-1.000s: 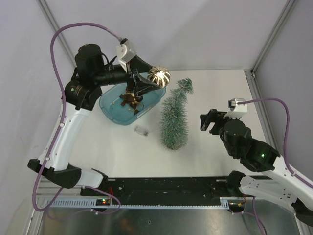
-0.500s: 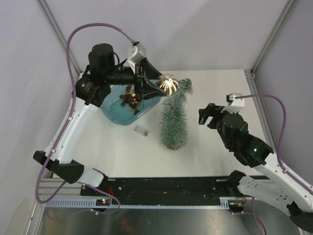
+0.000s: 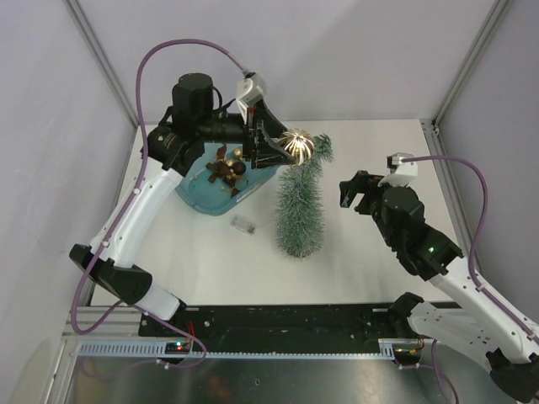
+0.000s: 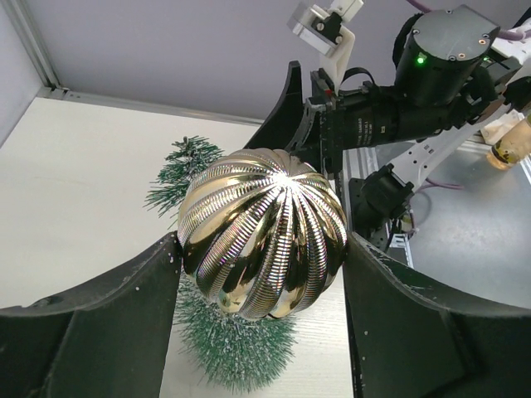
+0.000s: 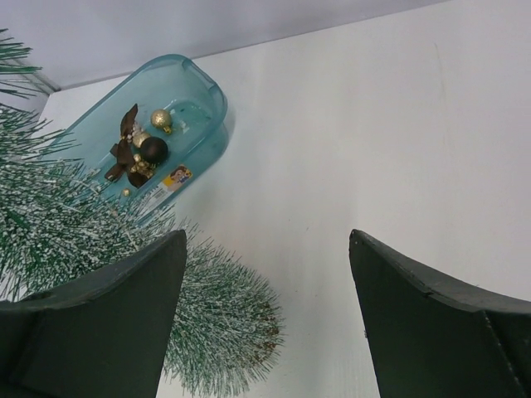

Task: Decorate the small christmas tree

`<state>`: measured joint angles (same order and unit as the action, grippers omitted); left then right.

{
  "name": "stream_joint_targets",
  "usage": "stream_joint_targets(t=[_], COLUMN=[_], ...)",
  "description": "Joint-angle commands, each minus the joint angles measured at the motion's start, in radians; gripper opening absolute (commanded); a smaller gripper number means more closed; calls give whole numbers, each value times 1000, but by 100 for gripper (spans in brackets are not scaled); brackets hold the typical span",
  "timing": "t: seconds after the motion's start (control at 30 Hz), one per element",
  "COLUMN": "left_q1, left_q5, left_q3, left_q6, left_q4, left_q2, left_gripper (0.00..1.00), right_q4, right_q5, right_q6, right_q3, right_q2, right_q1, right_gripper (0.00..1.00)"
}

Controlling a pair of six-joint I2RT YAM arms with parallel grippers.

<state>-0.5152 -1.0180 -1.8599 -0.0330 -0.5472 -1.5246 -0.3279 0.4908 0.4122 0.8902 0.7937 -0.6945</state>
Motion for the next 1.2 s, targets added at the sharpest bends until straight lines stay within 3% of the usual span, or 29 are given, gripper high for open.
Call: stream_joint_targets(t=[0.0, 0.77, 1.17], left_q1=[-8, 84, 72], left_q5=[-10, 43, 4], left_q3=[-63, -43, -52], left_q6=[15, -31, 10], left_q4=[7, -2, -2], left_q2=[-2, 64, 35], left_gripper=[35, 32, 33], right_q4=[67, 94, 113], right_q5=[-61, -116, -132], right_q6=[-15, -14, -7], right_q3=[-5, -17, -23], right_q2=[11, 35, 42], right_q1=[29, 67, 76], right_gripper=[83, 83, 83])
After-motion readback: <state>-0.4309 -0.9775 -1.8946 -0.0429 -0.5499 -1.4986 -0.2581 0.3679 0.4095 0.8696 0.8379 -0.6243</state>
